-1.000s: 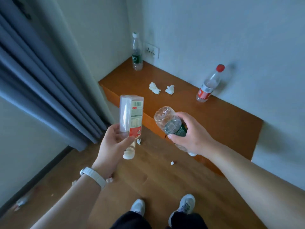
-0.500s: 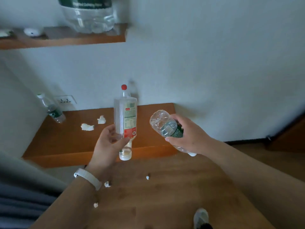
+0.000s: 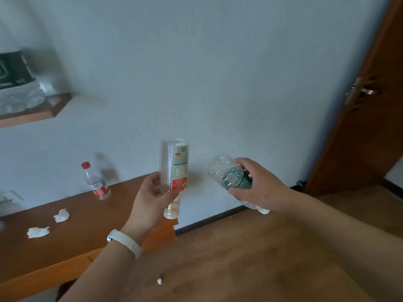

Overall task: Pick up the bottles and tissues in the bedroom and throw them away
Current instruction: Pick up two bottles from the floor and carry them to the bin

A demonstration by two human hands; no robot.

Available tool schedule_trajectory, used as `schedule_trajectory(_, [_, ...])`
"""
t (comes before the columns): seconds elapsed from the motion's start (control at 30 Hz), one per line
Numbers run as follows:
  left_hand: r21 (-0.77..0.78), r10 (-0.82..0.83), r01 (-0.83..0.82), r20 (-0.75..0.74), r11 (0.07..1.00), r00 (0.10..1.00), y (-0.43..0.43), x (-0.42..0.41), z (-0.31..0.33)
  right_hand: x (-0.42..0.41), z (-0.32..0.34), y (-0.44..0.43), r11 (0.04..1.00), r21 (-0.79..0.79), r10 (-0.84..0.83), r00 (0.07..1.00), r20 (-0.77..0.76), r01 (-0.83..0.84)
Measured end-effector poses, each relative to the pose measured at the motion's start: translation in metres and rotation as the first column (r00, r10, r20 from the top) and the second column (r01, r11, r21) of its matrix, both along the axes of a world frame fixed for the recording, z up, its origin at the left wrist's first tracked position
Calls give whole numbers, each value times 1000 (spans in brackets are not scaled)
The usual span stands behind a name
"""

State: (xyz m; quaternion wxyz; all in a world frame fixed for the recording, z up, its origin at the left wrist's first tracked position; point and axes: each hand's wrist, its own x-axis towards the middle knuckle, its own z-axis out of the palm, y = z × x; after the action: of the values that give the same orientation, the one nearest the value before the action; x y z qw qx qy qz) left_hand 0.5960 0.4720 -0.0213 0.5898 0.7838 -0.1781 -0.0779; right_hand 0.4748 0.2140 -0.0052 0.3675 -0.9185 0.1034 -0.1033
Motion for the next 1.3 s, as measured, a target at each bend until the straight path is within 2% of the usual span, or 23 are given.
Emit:
schedule_trajectory(0.2, [9,-169,169,17,986,985,-116,-12,16,-70,25,-105,984,-66,-165,986,-24,163])
schedule_trajectory(0.33, [15,-265,264,50,964,963,-194,-14,18,-110,35,-161,954,-52,-295,956,-7,294])
schedule_trajectory(0.67, [89,-577,571,52,816,815,-369,-9,8,-164,21,-244,820,22,-572,820,16,572])
schedule_trajectory(0.93, [90,-770,767,4,636,638,-523,11,-20,-164,10,-327,610,-52,-791,612,12,790])
schedule_trajectory(1.13, [111,-913,906,22,408,408,-628,31,-12,-148,-2,-378,378,-62,-925,380,25,924])
schedule_trajectory(1.3, [104,-958,953,2,285,286,-684,30,-19,-145,-7,-389,226,-70,-974,225,-16,972])
